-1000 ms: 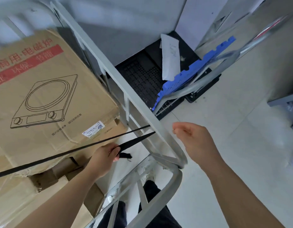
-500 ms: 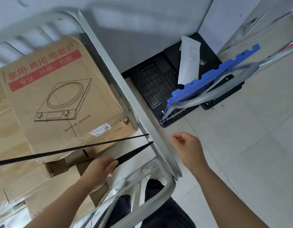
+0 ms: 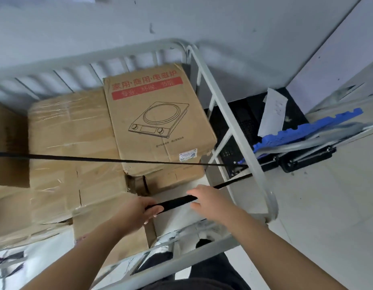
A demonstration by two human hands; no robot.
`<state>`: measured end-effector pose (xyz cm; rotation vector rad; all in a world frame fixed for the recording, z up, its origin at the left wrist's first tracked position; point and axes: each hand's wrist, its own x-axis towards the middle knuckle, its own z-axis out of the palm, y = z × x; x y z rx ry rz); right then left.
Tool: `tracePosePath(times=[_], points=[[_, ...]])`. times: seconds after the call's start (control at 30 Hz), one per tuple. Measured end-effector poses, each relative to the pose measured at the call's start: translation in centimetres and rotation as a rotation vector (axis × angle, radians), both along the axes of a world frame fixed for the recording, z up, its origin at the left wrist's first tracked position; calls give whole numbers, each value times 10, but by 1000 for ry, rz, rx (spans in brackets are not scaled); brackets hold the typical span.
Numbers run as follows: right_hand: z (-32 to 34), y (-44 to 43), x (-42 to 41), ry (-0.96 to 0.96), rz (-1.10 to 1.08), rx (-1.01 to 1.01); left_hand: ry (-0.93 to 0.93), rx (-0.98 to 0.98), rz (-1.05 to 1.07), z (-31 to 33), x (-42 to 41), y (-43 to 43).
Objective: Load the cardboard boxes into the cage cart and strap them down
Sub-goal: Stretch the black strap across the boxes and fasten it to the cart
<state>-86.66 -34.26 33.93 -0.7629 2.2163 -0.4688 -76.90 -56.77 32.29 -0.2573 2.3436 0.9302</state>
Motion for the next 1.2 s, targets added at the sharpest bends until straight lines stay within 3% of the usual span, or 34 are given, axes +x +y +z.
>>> tracePosePath(times=[0.1, 0.2, 0.4, 0.93, 1.2], points=[[6, -36, 12, 145, 210, 133, -8, -28, 31, 7, 38, -42], [7, -61, 20, 192, 283, 122, -5, -101, 112, 14, 79, -86], [9, -103, 36, -137, 190, 43, 12, -215, 290, 30, 141, -138], [20, -203, 97, -467, 165, -103, -11, -200, 567, 58, 225, -193], [16, -322, 171, -544, 142, -84, -54, 44, 522, 59, 266, -261]])
